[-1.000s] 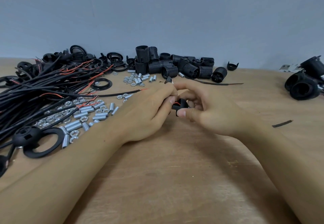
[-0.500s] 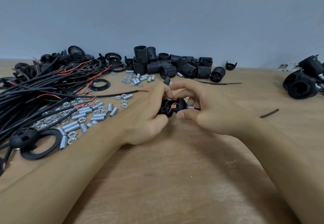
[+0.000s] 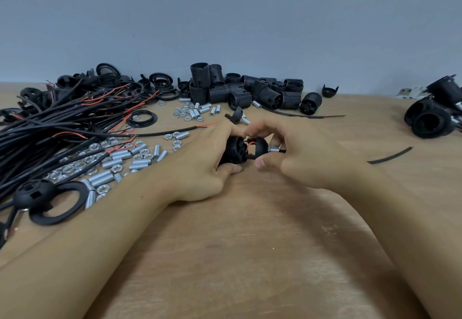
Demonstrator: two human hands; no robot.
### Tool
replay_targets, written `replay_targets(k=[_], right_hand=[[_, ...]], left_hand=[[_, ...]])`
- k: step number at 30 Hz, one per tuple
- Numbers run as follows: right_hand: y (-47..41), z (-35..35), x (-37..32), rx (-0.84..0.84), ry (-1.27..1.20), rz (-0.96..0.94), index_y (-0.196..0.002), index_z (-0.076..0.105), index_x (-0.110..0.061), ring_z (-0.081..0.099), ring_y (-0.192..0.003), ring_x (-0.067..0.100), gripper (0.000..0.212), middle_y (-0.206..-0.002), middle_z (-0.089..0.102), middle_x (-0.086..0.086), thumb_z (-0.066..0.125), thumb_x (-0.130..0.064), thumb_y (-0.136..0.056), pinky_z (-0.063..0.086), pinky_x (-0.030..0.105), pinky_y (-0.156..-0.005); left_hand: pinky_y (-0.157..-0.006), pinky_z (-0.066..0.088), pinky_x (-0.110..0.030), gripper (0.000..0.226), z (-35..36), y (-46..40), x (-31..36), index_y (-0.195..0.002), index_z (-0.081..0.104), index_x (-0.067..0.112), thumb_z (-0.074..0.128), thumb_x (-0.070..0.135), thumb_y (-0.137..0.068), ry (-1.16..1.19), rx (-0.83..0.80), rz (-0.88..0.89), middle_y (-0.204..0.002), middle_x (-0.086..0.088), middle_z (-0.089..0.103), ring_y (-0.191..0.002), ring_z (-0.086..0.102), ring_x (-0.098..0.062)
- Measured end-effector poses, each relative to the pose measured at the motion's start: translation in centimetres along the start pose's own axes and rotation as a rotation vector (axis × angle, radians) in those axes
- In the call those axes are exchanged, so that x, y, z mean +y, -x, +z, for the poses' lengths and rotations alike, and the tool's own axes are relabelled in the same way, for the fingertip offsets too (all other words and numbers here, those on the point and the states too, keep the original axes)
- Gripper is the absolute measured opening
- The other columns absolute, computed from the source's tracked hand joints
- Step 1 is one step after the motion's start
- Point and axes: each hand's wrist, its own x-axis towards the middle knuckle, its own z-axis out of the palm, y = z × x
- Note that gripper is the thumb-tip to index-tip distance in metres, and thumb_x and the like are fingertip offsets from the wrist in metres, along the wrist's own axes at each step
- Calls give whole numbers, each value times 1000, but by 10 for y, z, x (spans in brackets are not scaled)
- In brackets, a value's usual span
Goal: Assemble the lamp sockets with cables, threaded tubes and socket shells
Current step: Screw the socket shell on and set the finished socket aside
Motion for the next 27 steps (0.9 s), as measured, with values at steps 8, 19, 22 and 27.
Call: replay_targets(k=[8,19,22,27], right_hand=[[-3,0,0,-19,-103,15,-102,56,-40,56,-66,-3,48,-111,64,-17,83,-12,-75,46,19,-69],[-2,-1,1,-40,-229,58,-99,54,-26,58,-65,11,44,-104,66,-15,83,-4,-73,51,39,-72],[-2,-3,5,-73,-353,92,-95,51,-17,59,-62,17,42,-102,68,-6,80,5,-73,53,45,-69],[-4,-3,13,-105,-422,101,-92,50,-15,58,-56,10,40,-80,69,-14,80,4,-74,51,29,-61]], left_hand=[[-71,36,-9,46,-2,-1,-2,-126,50,27,74,25,-86,-13,30,27,-123,9,56,-94,46,10],[-81,36,-13,58,-1,-2,1,-132,58,26,81,21,-80,23,75,28,-120,10,60,-109,51,-1],[-87,39,-21,59,0,-3,3,-134,58,27,81,21,-80,35,62,38,-122,15,62,-115,52,-7],[-106,40,-34,58,-1,0,5,-138,55,26,77,20,-85,30,45,105,-130,14,61,-122,53,-10]])
